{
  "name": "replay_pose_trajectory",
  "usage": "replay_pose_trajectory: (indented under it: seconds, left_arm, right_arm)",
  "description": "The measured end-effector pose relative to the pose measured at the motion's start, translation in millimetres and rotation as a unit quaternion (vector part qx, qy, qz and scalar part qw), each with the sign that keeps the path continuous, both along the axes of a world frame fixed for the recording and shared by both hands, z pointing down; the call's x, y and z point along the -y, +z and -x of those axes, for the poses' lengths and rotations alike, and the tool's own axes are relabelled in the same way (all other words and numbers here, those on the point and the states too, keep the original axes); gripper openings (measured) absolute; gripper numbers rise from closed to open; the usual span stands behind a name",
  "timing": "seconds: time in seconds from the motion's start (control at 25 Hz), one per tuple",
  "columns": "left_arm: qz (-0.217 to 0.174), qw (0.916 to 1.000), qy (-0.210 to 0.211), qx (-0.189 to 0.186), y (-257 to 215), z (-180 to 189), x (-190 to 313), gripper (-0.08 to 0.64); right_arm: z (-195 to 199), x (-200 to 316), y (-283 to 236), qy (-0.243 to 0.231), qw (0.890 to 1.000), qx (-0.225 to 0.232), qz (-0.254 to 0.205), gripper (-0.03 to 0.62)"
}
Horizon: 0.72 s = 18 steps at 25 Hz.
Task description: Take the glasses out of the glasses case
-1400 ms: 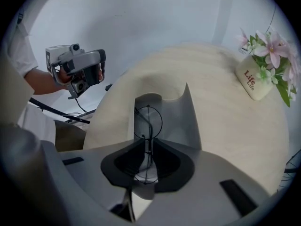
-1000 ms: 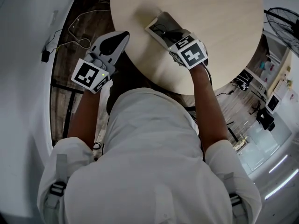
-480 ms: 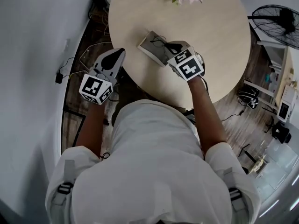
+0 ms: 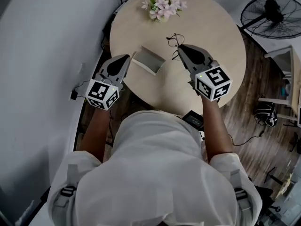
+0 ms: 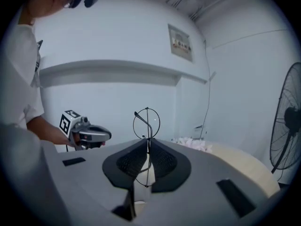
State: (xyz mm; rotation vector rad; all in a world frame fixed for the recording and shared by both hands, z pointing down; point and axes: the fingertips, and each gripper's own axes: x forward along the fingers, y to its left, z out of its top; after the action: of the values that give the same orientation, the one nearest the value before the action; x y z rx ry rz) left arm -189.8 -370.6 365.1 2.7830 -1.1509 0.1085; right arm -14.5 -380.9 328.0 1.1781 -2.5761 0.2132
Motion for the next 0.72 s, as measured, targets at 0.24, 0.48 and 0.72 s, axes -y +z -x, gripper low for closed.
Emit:
replay_pose_trajectory:
  seconds: [0.24, 0.48, 0.72]
  left_arm:
    - [-0.058, 0.9982, -0.006, 0.012, -69, -58, -52, 0.011]
    - [-0.08, 0.9967, -0.008, -0.002, -92, -113, -116, 0.006]
    - [-0.077, 0.9969, -0.012, -0.003, -91, -145, -207, 0.005]
  right_arm:
    - [-90, -77, -90, 0.038, 0.986, 0.096, -0.13, 0.034]
    - [-156, -156, -101, 0.054, 0.972, 0.148, -0.174, 0.034]
    - [-204, -245, -87, 0.078, 0.962, 0.193, -0.178, 0.034]
